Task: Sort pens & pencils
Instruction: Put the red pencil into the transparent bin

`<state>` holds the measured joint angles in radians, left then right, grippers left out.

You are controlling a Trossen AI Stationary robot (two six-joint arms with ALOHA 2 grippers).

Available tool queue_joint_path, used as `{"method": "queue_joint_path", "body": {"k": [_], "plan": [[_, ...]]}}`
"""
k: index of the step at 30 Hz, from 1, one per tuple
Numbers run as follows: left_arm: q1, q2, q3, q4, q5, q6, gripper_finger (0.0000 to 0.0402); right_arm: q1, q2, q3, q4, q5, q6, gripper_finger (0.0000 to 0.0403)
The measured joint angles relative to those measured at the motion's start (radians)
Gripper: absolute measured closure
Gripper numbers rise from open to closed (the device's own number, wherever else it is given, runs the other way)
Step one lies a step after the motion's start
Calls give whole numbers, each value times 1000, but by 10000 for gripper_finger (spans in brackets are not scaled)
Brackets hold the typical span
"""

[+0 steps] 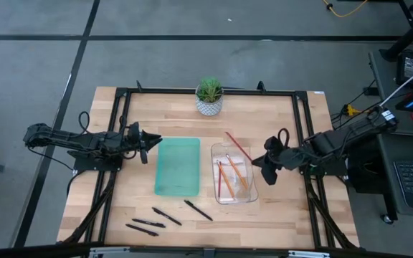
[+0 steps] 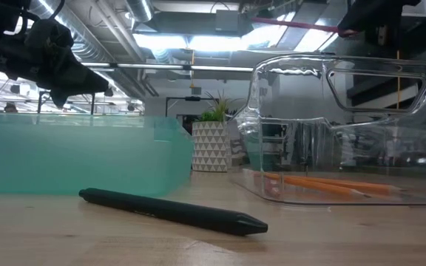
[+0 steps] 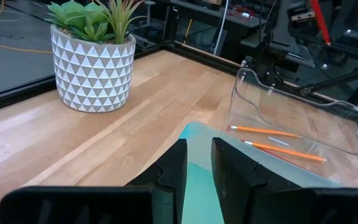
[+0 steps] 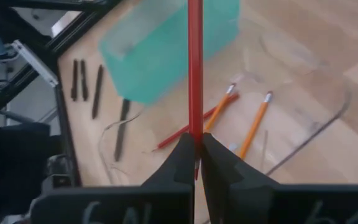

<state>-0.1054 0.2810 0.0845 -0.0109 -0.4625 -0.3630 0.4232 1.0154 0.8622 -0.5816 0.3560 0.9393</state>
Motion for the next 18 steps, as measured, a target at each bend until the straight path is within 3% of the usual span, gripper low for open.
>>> {"method": "queue_joint_path", "body": {"k": [10,18], "plan": [[0,0,0,2,0,-1,333,0,27,-1,14,-19,69,393],[0,0,0,-8,0,-1,333,27,183,-1,33,-76,266,393]]}}
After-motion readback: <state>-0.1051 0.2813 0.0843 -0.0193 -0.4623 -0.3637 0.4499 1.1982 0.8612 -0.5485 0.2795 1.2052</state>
